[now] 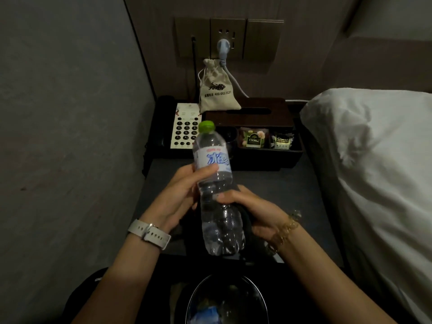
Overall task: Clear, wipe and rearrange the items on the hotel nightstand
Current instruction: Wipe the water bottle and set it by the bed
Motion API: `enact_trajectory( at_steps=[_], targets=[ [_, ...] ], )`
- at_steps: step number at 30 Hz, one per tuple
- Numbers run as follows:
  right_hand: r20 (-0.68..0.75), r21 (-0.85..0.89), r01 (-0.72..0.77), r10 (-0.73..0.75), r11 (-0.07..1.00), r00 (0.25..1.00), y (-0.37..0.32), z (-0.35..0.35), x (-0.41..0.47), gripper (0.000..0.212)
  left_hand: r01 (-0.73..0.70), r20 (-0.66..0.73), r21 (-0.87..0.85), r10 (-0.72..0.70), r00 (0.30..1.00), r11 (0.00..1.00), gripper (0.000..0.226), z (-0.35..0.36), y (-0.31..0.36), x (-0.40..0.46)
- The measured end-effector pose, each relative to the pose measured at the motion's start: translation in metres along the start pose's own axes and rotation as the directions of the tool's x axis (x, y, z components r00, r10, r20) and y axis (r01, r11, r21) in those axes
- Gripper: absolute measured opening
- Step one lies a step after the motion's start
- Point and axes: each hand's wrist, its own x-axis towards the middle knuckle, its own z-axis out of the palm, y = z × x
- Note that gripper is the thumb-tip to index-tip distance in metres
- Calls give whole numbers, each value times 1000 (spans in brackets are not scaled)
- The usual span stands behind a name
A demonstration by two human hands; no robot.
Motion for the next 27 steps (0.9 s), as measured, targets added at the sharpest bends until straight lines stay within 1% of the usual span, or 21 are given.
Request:
enact_trajectory(
  at_steps=[2, 4, 7, 10, 12, 17, 19, 24, 27],
  targets=[
    [23, -19, -14, 14, 1000, 1000, 3, 3, 0, 23, -20, -21, 13, 20, 1000, 1000, 57, -4, -2, 0],
    [16, -23, -7, 7, 1000, 1000, 4, 5, 1, 24, -73, -42, -8, 73, 996, 997, 59, -7, -3, -1],
    [3, -5, -3, 3, 1000, 1000, 3, 5, 1, 34, -168, -122, -50, 161, 979, 984, 58, -7, 1, -4],
    [-33, 24, -42, 43, 999, 999, 3, 5, 1, 43, -230, -234, -64, 210, 949, 971, 55, -9, 3, -5],
    [-77, 67, -79, 85, 995, 993, 4, 4, 2, 45, -278, -285, -71, 248, 926, 958, 56, -11, 6, -5],
    [-151, 126, -116, 134, 985, 979, 5, -3, 7, 46, -381, -368, -46, 339, 866, 923, 68, -14, 11, -4],
    [-180, 127, -129, 151, 983, 972, 5, -6, 8, 47, -409, -386, -20, 370, 845, 912, 73, -13, 10, -5],
    [-244, 68, -175, 187, 982, 952, 6, -11, 8, 51, -447, -386, 72, 438, 812, 892, 65, -13, 9, -5],
    [-276, 56, -178, 187, 982, 943, 5, -13, 7, 51, -448, -417, 84, 440, 796, 890, 70, -14, 10, -5]
  ],
)
